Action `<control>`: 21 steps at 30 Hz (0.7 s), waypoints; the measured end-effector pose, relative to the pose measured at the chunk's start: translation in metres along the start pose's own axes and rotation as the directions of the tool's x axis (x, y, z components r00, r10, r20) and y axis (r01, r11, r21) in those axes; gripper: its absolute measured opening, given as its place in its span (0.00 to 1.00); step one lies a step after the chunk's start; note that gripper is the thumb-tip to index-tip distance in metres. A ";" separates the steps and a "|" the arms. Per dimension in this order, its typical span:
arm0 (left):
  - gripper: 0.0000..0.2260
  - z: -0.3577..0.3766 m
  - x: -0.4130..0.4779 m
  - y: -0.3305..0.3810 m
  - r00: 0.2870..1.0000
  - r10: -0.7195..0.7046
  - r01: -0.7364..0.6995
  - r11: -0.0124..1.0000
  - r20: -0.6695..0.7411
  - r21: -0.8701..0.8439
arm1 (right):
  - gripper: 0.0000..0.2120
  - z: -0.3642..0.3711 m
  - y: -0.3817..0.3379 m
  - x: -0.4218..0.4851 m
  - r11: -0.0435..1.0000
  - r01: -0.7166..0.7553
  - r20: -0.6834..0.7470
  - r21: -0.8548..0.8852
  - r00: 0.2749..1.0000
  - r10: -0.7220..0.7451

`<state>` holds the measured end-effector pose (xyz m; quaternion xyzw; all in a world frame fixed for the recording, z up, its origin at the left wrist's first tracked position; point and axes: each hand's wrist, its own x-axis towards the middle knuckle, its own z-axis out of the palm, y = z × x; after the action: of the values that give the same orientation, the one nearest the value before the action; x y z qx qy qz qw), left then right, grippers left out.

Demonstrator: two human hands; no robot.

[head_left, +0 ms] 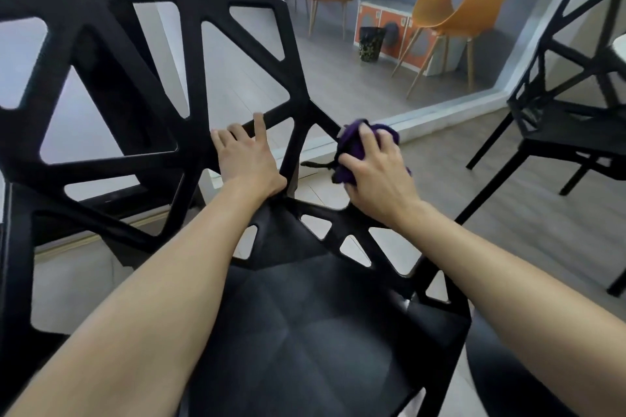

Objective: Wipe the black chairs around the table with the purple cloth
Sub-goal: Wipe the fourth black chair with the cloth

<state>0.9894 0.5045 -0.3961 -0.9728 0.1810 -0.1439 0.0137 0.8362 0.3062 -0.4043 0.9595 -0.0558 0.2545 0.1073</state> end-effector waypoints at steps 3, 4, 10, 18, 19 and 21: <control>0.59 0.000 -0.001 0.001 1.000 -0.002 0.002 1.000 0.014 -0.016 | 0.16 0.012 -0.035 0.067 1.000 -0.015 0.021 -0.002 1.000 0.015; 0.59 0.000 -0.001 0.002 1.000 -0.009 0.009 1.000 0.010 -0.017 | 0.17 0.013 -0.041 0.080 0.999 -0.032 0.036 0.000 0.999 0.032; 0.58 0.001 -0.001 0.004 1.000 -0.007 0.007 1.000 0.006 -0.019 | 0.18 0.004 0.003 0.009 0.972 -0.061 0.024 0.229 0.998 0.057; 0.60 0.006 0.001 0.007 0.999 -0.034 0.034 0.999 0.006 -0.037 | 0.19 -0.003 0.030 -0.050 0.956 -0.052 0.040 0.287 0.998 0.042; 0.61 0.007 0.002 0.008 0.999 -0.038 0.038 0.999 0.013 -0.034 | 0.18 -0.001 0.022 -0.029 0.958 -0.023 0.028 0.287 0.999 0.016; 0.62 0.009 0.002 0.008 0.999 -0.041 0.041 0.999 0.021 -0.031 | 0.16 0.006 0.008 0.003 0.958 -0.019 0.034 0.288 0.999 0.010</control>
<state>0.9910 0.4965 -0.4046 -0.9778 0.1631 -0.1315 -0.0027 0.8401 0.2966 -0.4061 0.9684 -0.0267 0.2453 -0.0362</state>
